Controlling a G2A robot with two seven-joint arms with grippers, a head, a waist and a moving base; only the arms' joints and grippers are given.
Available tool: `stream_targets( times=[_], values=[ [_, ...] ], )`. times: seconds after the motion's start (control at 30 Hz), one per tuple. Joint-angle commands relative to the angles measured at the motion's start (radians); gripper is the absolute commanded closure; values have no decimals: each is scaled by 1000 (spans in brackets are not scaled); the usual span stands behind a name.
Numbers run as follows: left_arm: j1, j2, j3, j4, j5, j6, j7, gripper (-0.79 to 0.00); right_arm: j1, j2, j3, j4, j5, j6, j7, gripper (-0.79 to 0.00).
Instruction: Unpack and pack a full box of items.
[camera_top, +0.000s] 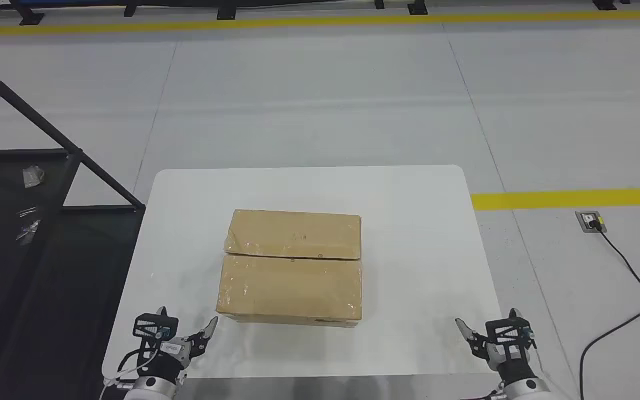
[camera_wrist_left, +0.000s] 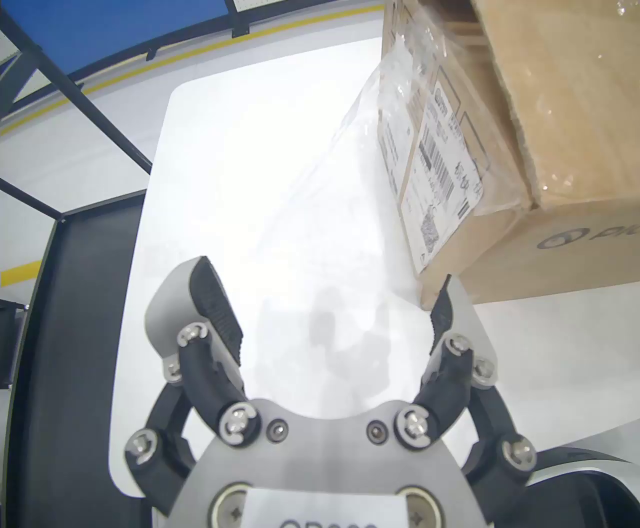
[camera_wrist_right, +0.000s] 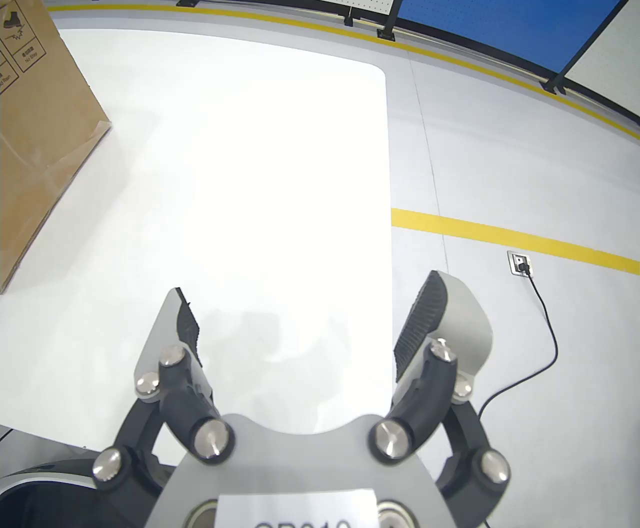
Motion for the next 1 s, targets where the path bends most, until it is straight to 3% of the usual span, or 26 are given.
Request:
stream_targets(
  times=[0.0,0.7,0.97],
  values=[
    [0,0,0,0,0,0,0,-785,0,0,0,0,0,0,0,-784],
    [-1,0,0,0,0,1,2,-785,3,0,-5,-4,-1,-4,0,-785],
    [-16,-7,-30,10,-121,-42,113,-785,93,-12,-106,-56,-48,6,80,-785]
  ],
)
